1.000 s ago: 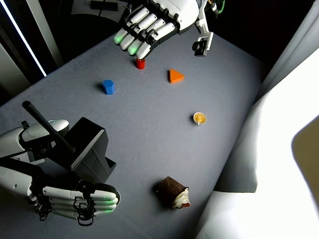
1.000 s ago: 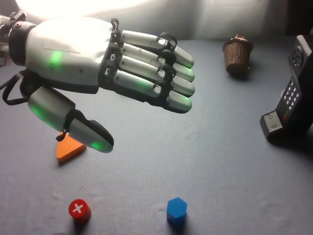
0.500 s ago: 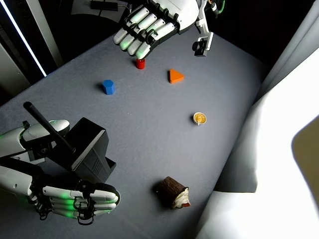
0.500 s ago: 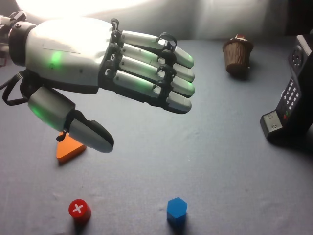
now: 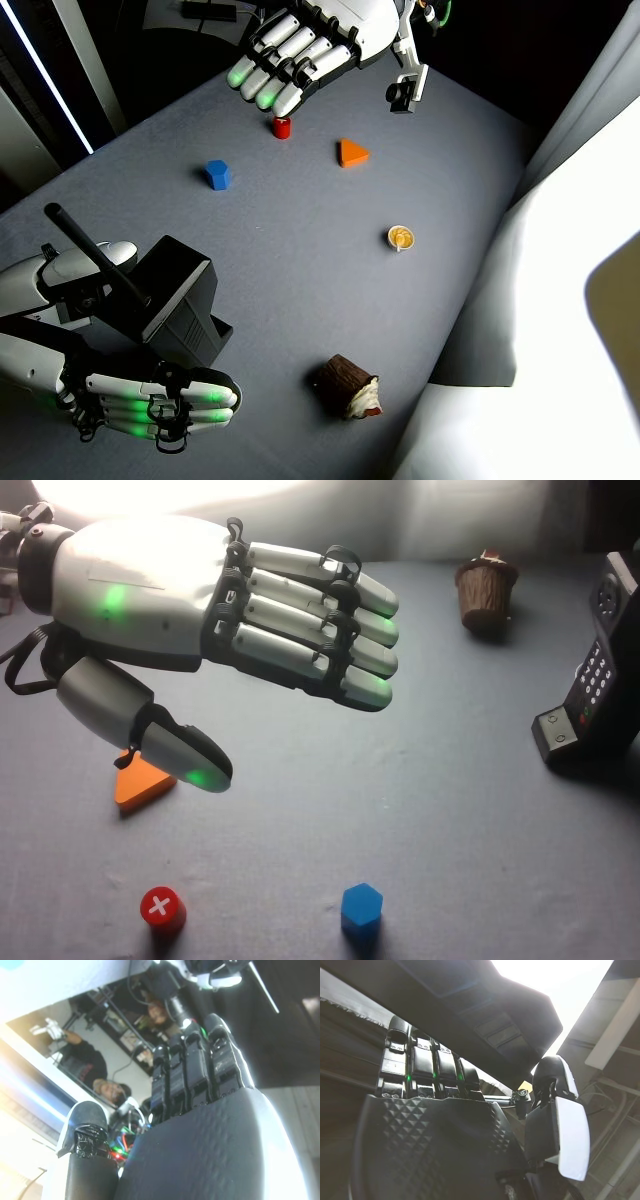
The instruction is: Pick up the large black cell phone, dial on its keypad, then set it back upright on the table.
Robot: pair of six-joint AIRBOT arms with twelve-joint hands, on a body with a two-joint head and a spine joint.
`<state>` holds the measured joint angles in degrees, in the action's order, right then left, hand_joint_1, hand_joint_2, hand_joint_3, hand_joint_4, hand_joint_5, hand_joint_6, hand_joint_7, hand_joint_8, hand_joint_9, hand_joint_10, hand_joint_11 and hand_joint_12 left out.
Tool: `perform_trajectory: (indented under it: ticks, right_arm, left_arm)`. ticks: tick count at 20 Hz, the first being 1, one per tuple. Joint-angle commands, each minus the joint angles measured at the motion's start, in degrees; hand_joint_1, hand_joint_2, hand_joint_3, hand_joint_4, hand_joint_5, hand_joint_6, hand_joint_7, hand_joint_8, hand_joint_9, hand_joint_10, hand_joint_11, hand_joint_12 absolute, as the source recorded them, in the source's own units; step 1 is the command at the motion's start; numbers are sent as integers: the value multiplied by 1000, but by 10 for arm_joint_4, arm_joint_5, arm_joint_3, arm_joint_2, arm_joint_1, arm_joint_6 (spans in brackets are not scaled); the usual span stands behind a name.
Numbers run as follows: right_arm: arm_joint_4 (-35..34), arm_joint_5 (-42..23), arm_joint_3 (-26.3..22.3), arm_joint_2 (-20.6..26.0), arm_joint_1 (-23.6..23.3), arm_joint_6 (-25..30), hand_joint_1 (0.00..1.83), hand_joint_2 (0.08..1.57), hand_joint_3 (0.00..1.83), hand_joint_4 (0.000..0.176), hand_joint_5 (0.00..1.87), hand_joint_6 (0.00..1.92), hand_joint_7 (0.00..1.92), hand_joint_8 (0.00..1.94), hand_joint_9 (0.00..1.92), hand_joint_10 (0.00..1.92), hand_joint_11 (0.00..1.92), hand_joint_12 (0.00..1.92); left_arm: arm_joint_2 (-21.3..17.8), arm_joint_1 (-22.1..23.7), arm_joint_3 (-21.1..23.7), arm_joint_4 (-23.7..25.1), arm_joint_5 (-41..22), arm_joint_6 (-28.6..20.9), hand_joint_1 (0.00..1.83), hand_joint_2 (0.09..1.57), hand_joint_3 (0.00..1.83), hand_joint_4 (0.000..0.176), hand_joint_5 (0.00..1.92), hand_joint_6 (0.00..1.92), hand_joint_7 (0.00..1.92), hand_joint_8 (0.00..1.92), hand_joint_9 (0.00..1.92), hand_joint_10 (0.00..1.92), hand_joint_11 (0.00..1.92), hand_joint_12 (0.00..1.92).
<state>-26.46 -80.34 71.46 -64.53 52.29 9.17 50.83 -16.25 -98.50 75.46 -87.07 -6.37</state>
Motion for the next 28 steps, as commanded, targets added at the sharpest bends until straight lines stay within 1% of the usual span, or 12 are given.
perform_trajectory:
  ticks: [1,8,11,15,18,21,22,23,24,26,27,28]
  right_arm:
    - [-1,-74,4,5,-5,7,190,1105,1,10,102,2,160,1,146,3,0,404]
    - [-1,-74,5,5,-5,7,199,1104,0,8,110,0,154,0,139,0,0,463]
    - [-1,-74,8,4,-5,7,203,1103,0,12,121,4,164,3,154,4,0,487]
    - [-12,-74,14,0,-14,8,346,1063,0,7,111,0,152,0,139,0,0,484]
    - [-13,-75,11,-1,-19,8,365,1076,3,0,81,1,138,0,161,5,0,586]
    - [-16,-79,0,-2,-23,8,293,1127,10,0,43,1,90,0,123,1,0,508]
    - [-16,-80,-1,-3,-23,8,255,1105,2,22,141,0,143,0,182,2,0,701]
    - [-16,-81,-1,-4,-23,8,304,1100,0,20,177,4,139,0,166,0,0,704]
    - [-16,-82,-2,-4,-25,8,288,1092,0,0,130,0,118,0,167,1,0,725]
    - [-16,-82,-3,-5,-27,8,296,1102,2,0,100,1,111,1,148,3,0,701]
    - [-16,-82,-4,-5,-27,8,438,1060,0,0,168,16,150,8,169,6,0,728]
    - [-16,-82,-5,-5,-27,8,462,1059,0,0,172,10,150,4,167,3,0,692]
  left_arm:
    - [-5,11,5,-63,-34,1,67,1293,1,0,209,2,203,4,150,4,0,249]
    - [-5,11,5,-63,-35,3,99,1293,0,0,218,0,205,1,173,4,0,347]
    - [-5,11,5,-63,-35,3,83,1291,0,0,211,1,215,1,162,1,0,285]
    - [-5,11,5,-63,-35,3,103,1289,0,0,219,1,218,3,170,1,0,331]
    - [-5,11,5,-63,-35,3,64,1291,2,0,211,1,206,3,135,2,0,224]
    - [-5,11,5,-63,-35,3,3,1320,4,0,151,0,130,0,67,0,0,97]
    - [-5,11,5,-63,-36,3,35,1296,10,0,201,0,169,0,121,0,0,319]
    - [-5,11,5,-63,-36,3,46,1289,2,0,235,3,197,2,161,4,0,525]
    - [-5,11,5,-63,-36,3,160,1263,0,0,312,18,245,10,210,14,0,628]
    - [-6,11,5,-63,-36,2,23,1321,8,0,216,1,155,0,155,0,0,422]
    - [-6,11,5,-63,-36,2,22,1333,6,0,142,1,151,2,151,2,0,468]
    - [-6,11,5,-63,-35,2,89,1327,1,0,186,15,237,19,201,16,0,557]
